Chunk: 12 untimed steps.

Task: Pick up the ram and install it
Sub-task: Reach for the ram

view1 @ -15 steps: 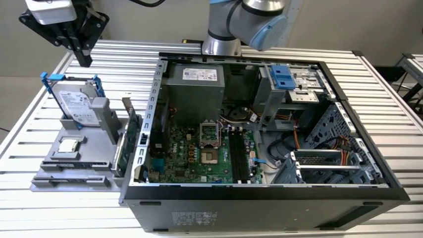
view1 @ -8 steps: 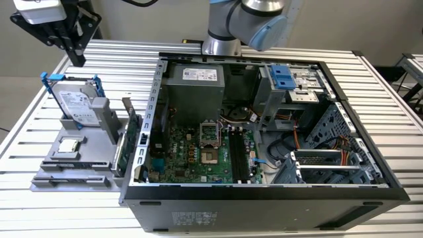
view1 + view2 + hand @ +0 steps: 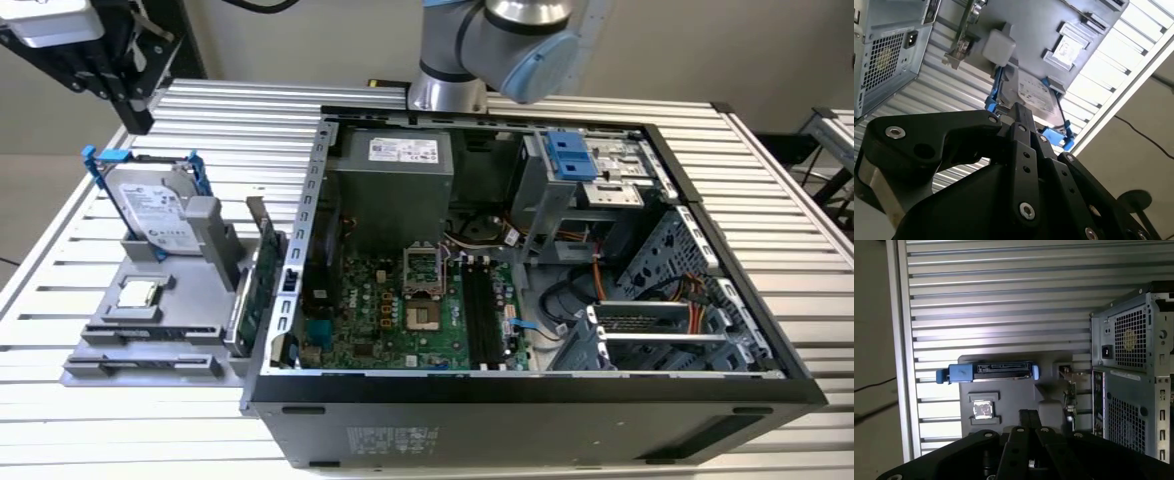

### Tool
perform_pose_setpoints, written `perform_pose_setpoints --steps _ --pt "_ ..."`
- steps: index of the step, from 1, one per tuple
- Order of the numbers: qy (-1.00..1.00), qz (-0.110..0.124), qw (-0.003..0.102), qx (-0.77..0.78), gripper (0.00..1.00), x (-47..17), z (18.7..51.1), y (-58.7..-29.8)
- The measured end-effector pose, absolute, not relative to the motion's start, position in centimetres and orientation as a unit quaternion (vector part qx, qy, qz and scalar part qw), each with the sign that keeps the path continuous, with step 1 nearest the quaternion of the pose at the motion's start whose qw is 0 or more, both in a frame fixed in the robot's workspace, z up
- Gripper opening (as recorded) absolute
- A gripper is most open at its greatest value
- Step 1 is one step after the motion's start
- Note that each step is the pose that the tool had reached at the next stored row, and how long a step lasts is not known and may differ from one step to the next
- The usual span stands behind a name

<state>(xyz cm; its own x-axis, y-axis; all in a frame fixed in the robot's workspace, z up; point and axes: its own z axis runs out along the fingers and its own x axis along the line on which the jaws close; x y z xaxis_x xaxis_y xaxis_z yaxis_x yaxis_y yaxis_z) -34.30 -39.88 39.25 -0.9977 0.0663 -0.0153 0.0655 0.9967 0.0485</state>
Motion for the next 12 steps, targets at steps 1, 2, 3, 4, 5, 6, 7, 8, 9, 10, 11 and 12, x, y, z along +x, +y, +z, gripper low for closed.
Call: perform_pose_setpoints --steps 1,2,3,4,5,6,7,8,9,10,11,12 --pt "0.999 0.024 0.008 0.033 0.0 -34.5 39.2 -39.9" --pt "0.999 0.024 0.008 0.033 0.0 -34.7 39.2 -39.9" --pt "0.999 0.024 0.008 0.033 0.0 -35.0 39.2 -39.9" --pt "0.999 0.024 0.008 0.033 0.0 -35.2 39.2 -39.9" --pt "0.999 0.024 0.008 0.033 0.0 -35.4 39.2 -39.9" --pt "0.999 0.024 0.008 0.033 0.0 -35.6 39.2 -39.9" --pt "0.999 0.024 0.008 0.032 0.0 -35.7 39.2 -39.9" --pt "0.999 0.024 0.008 0.032 0.0 -35.9 39.2 -39.9" --pt "0.999 0.024 0.008 0.032 0.0 -36.1 39.2 -39.9" --pt "0.999 0.024 0.008 0.032 0.0 -36.3 39.1 -39.9" --pt "0.999 0.024 0.008 0.032 0.0 -36.4 39.1 -39.9" --pt "0.999 0.024 0.008 0.032 0.0 -36.6 39.1 -39.9"
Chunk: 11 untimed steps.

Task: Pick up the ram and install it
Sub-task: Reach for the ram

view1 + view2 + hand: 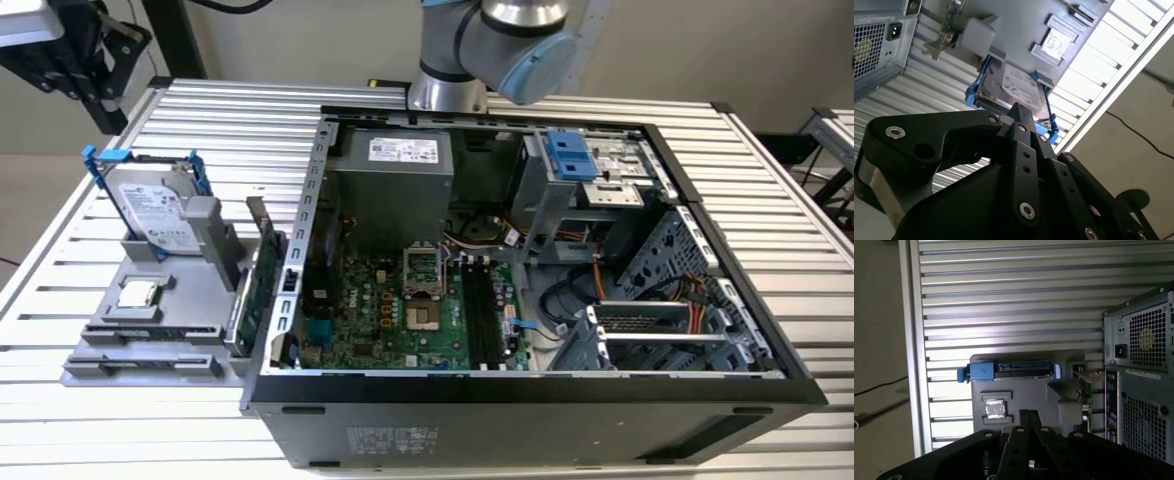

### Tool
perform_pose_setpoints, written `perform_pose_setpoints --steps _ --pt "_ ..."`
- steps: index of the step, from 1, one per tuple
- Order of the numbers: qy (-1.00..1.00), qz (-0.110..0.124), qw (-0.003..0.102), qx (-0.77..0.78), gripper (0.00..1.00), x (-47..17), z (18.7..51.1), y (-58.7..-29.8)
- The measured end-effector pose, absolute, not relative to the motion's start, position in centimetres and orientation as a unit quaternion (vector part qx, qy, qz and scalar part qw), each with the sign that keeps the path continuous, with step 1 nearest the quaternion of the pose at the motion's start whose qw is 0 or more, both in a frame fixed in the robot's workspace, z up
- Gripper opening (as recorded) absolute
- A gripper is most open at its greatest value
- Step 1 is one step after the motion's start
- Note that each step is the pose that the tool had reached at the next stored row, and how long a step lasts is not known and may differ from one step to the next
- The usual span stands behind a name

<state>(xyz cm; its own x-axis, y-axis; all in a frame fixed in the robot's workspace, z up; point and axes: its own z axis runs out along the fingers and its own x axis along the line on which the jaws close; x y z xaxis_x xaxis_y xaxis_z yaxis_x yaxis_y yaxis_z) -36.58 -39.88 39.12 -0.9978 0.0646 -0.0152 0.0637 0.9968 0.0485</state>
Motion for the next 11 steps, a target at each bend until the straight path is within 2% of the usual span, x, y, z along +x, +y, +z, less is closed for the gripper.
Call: perform_pose_setpoints --steps 11 --pt "0.999 0.024 0.008 0.031 0.0 -37.62 39.09 -39.88"
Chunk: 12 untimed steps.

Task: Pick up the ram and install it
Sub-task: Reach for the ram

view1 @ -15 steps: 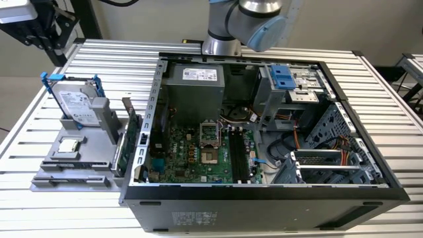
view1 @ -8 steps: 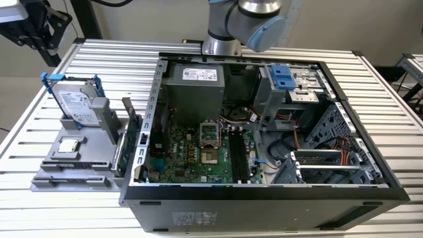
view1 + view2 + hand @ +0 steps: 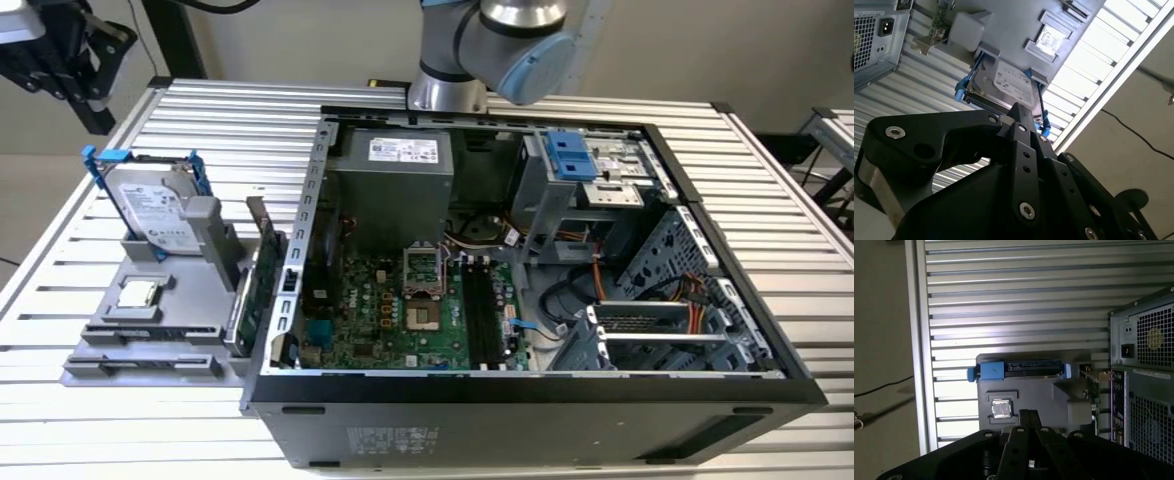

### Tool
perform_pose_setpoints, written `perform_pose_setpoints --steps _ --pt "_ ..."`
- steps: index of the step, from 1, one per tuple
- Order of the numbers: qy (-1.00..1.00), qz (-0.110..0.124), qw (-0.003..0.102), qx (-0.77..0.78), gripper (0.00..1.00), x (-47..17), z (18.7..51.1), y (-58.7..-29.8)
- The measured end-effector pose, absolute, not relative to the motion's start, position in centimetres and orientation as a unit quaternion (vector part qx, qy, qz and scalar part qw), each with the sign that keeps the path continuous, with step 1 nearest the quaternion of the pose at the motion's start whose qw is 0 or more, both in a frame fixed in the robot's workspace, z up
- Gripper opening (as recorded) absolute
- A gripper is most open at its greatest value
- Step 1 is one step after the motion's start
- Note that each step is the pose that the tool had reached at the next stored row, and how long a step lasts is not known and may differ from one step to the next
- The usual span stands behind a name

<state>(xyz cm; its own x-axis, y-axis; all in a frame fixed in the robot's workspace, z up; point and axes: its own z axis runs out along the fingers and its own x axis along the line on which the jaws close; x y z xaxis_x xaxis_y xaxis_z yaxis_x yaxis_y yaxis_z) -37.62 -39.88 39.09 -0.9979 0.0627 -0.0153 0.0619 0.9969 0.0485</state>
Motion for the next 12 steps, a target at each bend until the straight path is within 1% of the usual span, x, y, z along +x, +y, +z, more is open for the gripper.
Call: perform_pose_setpoints --steps 12 --pt "0.999 0.024 0.008 0.026 0.0 -37.97 39.08 -39.88"
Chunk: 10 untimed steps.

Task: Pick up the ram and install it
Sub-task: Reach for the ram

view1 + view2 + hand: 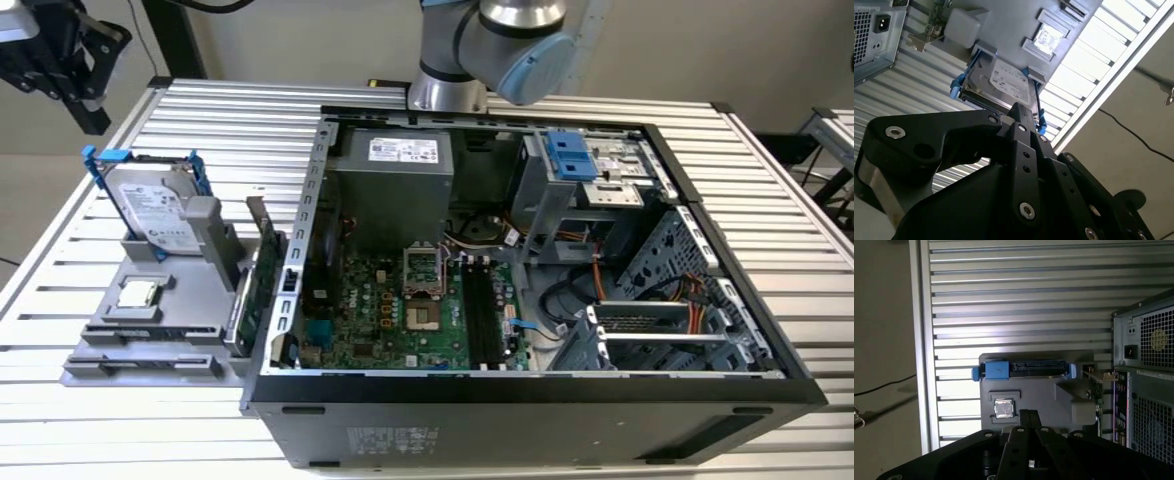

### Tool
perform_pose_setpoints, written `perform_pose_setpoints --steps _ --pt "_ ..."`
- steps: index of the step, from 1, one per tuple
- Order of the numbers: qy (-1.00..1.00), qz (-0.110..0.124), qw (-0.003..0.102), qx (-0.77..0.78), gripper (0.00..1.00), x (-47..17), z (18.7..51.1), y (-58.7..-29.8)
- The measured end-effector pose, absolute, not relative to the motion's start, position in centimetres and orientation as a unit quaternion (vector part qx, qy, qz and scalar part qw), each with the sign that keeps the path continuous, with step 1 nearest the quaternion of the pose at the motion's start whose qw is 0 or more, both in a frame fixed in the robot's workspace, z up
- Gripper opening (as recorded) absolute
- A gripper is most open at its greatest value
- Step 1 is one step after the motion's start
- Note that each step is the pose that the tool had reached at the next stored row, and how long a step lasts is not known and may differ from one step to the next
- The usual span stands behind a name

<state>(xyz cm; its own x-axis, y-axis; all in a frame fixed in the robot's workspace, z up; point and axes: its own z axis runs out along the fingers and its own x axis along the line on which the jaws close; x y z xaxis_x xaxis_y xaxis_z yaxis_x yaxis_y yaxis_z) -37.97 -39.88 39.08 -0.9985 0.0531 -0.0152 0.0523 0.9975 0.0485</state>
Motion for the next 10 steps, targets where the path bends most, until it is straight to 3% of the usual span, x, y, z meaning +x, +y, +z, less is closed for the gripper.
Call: perform_pose_setpoints --steps 10 --pt "0.999 0.024 0.008 0.026 0.0 -37.97 39.02 -40.77"
